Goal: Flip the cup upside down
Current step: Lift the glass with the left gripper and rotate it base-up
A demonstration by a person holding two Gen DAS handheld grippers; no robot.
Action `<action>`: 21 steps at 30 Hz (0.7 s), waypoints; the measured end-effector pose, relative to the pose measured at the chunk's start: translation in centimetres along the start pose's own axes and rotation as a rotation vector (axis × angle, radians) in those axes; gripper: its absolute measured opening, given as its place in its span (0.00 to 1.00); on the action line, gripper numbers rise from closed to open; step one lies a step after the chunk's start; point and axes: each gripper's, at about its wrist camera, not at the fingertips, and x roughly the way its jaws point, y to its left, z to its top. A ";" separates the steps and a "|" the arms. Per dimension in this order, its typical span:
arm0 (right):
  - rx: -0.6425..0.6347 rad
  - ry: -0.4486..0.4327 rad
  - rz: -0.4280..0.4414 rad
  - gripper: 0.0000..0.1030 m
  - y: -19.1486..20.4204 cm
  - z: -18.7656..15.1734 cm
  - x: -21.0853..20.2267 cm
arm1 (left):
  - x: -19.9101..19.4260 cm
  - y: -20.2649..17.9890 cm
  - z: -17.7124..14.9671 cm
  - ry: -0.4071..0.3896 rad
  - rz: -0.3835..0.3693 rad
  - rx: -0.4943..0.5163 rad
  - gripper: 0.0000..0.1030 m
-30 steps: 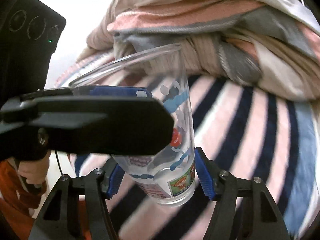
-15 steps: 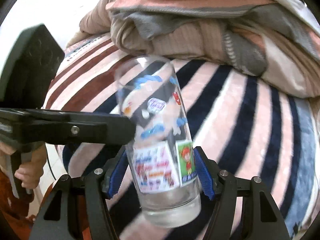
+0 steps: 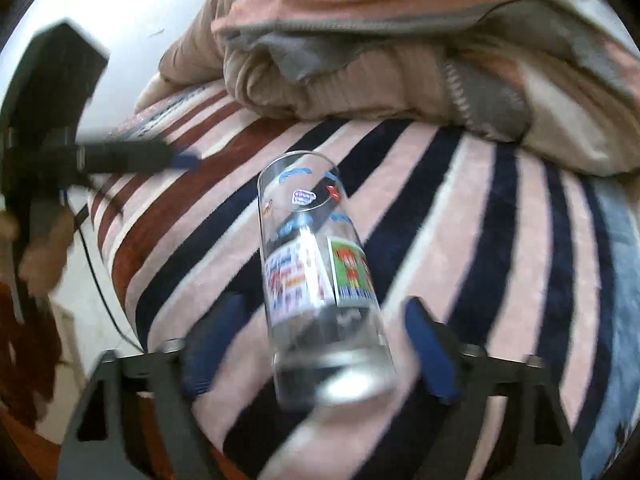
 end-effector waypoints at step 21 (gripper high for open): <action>0.039 -0.001 -0.346 1.00 -1.2 -3.5 0.1 | 11.5 -1.8 1.5 0.564 -0.249 0.324 0.99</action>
